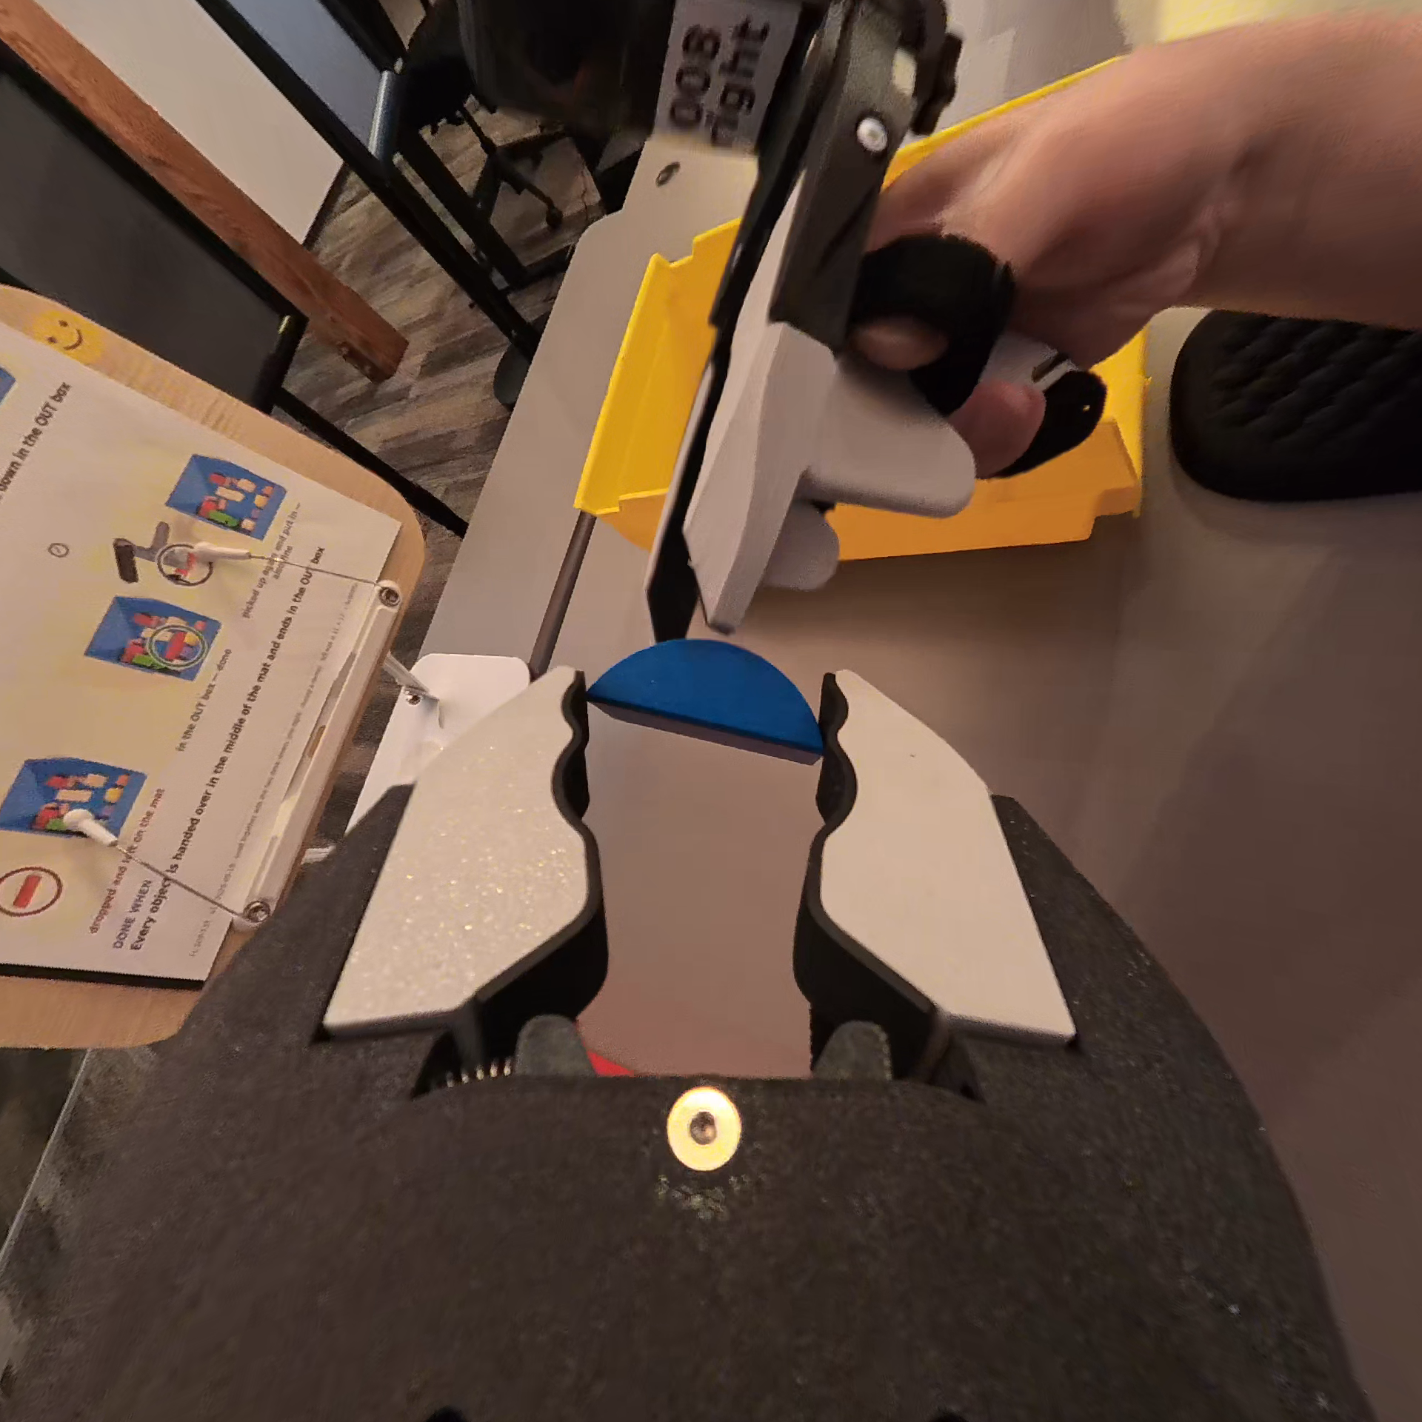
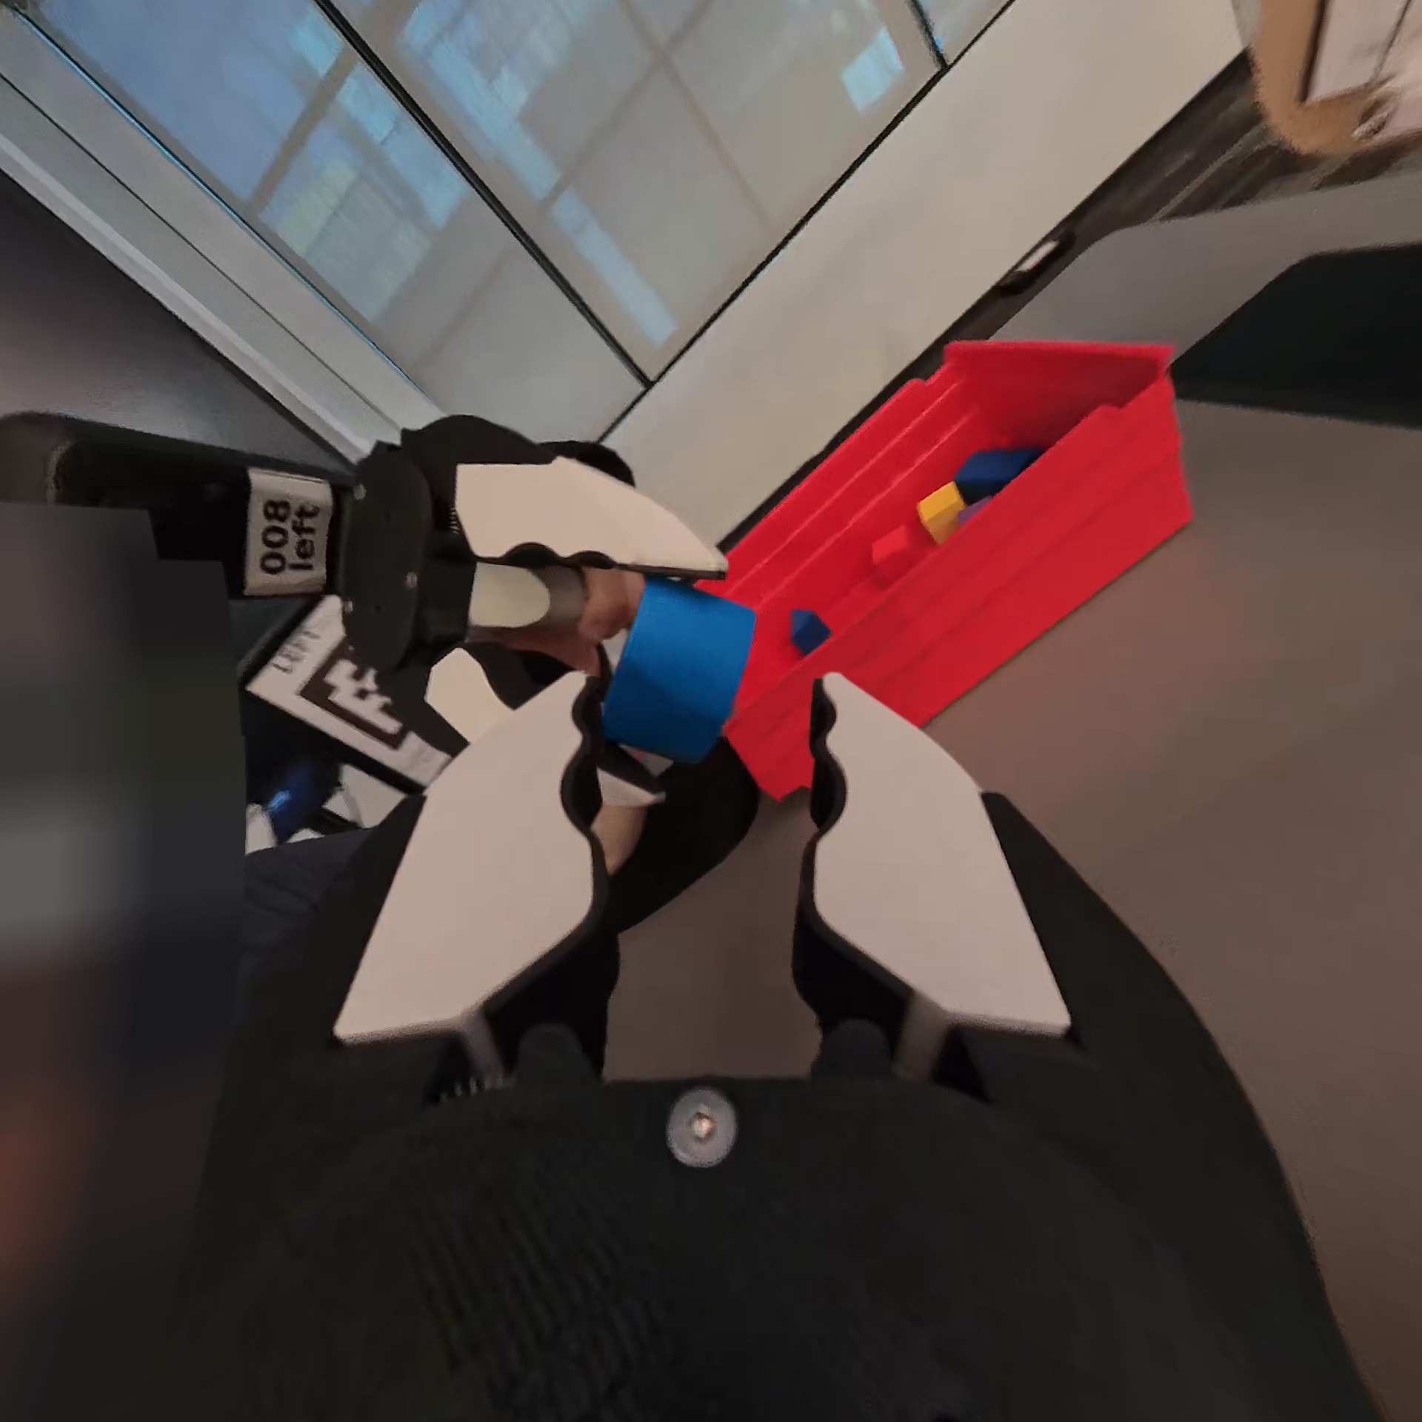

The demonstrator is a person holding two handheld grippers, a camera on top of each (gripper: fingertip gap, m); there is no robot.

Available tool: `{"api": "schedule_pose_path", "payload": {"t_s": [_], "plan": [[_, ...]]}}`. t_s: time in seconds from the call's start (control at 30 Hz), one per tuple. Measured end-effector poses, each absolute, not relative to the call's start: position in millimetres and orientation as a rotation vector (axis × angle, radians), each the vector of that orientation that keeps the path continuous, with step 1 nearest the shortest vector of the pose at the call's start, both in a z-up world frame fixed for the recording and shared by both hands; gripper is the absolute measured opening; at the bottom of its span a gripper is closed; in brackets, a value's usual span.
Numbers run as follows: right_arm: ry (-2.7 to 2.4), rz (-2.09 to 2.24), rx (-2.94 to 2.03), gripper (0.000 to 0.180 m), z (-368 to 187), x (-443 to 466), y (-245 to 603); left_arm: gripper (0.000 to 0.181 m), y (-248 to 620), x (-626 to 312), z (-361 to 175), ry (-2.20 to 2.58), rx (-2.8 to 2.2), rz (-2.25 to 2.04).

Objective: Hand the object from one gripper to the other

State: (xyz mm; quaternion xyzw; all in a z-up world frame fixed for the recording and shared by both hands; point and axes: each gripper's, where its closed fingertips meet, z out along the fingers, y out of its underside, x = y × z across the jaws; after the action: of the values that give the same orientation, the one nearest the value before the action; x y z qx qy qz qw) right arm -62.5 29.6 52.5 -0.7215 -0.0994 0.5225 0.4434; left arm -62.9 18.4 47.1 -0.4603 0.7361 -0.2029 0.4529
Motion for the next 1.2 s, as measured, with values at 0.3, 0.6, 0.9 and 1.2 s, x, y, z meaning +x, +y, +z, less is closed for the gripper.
{"api": "schedule_pose_path", "payload": {"t_s": [0.3, 0.6, 0.9, 1.2], "plan": [[-0.291, 1.416, -1.833, 0.034, 44, -68, 24, 0.057, 8, -60, 41, 1.852, -1.185, -0.626], [-0.208, 0.528, -2.408, 0.034, -8, 111, -21, 0.064, 15, -86, 62, 1.810, -1.263, -0.761], [0.220, 0.132, -2.618, 0.034, -110, 198, 32, 0.062, 20, -88, 54, 1.834, -1.300, -0.711], [0.354, -0.038, -2.668, 0.034, -141, 218, 51, 0.062, 29, -89, 52, 1.832, -1.327, -0.669]]}}
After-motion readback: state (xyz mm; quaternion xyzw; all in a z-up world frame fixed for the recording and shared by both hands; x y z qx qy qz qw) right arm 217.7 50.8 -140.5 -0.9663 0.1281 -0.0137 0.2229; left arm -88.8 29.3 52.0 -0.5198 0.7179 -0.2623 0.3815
